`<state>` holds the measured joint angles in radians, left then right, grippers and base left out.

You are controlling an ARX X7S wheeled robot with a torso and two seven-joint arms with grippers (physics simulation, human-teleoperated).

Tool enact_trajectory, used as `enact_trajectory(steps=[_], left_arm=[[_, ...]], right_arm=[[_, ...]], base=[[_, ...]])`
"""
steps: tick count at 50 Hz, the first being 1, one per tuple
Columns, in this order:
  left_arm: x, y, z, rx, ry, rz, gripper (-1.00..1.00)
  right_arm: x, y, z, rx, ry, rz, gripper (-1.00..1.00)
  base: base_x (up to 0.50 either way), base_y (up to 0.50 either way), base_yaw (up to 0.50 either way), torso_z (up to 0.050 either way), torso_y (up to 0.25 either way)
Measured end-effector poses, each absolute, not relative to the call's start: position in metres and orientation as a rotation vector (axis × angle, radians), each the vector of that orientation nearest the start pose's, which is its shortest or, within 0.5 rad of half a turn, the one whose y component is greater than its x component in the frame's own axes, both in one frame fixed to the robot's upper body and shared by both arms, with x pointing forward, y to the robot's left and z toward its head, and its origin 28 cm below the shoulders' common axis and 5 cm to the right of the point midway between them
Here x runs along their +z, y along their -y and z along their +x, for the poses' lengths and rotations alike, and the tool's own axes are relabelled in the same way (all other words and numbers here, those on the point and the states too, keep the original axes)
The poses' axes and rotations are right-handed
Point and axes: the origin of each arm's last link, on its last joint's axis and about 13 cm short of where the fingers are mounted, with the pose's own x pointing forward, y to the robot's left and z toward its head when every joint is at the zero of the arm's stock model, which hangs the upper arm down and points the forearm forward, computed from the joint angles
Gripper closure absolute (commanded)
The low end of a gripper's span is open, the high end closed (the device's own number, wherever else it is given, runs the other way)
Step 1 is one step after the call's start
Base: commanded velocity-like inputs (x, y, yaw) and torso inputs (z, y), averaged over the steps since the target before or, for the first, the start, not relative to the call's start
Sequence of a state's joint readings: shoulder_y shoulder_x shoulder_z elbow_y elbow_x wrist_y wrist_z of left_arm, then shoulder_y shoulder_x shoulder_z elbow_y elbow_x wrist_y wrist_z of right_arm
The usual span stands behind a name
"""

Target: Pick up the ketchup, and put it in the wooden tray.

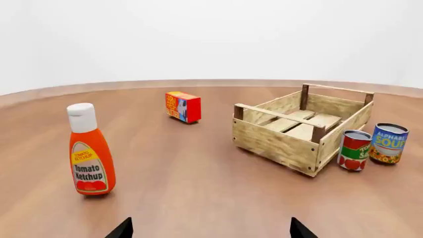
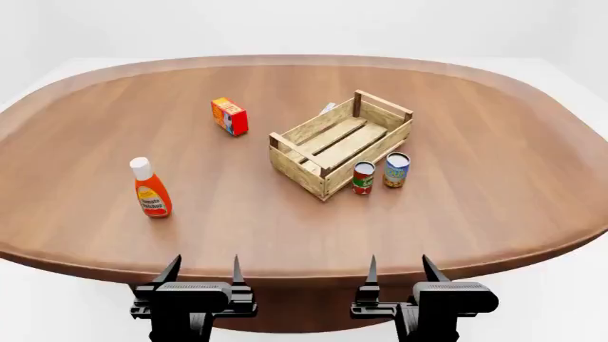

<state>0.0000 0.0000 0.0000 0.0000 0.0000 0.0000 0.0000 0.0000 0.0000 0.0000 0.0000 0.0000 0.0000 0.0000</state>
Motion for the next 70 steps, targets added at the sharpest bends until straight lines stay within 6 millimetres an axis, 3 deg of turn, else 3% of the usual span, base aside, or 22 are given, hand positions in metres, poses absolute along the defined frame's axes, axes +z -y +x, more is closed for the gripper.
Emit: enact_trajectory(steps=[31,70], left_arm=[[0.022,-0.207,0.209,-0.017,0.008,-0.007,-1.0],[0.045,-0.216,0.212,0.032,0.049,-0.003,-1.0]], right_arm=[[0.024,0.098,0.216,0.026,0.028,0.005,-1.0],[0.05,0.105,0.22,0.084,0.052,-0.058,-1.0]], base=[[0.0,0.0,0.0,0.0,0.0],[0.02,0.01,0.44,0.0,0.0]])
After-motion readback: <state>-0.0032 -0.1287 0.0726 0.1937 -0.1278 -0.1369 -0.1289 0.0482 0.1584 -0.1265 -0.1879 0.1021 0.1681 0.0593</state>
